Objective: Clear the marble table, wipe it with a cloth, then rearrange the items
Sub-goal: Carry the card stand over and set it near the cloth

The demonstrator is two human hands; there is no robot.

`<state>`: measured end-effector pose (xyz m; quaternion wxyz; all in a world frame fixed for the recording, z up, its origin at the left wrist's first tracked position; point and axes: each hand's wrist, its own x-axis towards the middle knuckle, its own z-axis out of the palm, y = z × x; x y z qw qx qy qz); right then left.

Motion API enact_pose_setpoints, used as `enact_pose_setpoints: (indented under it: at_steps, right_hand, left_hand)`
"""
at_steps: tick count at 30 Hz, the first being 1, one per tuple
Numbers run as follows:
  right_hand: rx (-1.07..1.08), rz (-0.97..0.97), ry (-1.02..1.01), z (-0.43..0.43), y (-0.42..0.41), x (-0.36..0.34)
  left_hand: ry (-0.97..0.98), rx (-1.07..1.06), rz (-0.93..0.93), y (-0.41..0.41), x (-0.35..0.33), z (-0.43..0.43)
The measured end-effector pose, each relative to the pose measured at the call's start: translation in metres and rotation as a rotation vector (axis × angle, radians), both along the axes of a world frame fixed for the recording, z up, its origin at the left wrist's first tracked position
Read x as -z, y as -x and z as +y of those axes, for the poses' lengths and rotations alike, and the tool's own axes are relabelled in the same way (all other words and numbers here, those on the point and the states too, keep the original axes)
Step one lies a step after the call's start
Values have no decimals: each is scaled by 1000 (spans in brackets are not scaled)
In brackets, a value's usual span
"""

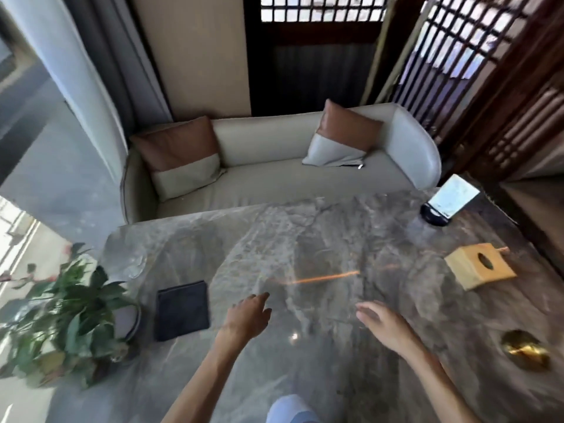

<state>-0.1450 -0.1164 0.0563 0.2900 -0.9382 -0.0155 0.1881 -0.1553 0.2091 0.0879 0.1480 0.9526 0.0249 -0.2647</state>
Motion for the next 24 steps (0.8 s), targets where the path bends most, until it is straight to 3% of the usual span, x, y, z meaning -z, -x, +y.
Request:
enact_pose_setpoints:
  at_steps: [6, 12, 24]
  right_hand:
    - [-58, -90, 15, -114, -4, -19]
    - [-35, -29, -28, -198, 6, -24]
    - [96, -26, -89, -209, 47, -19]
  left_hand:
    - [-52, 15, -8, -3, -6, -123]
    - [-7, 9, 3, 3, -14, -213]
    - [25, -9, 24, 45, -1, -235]
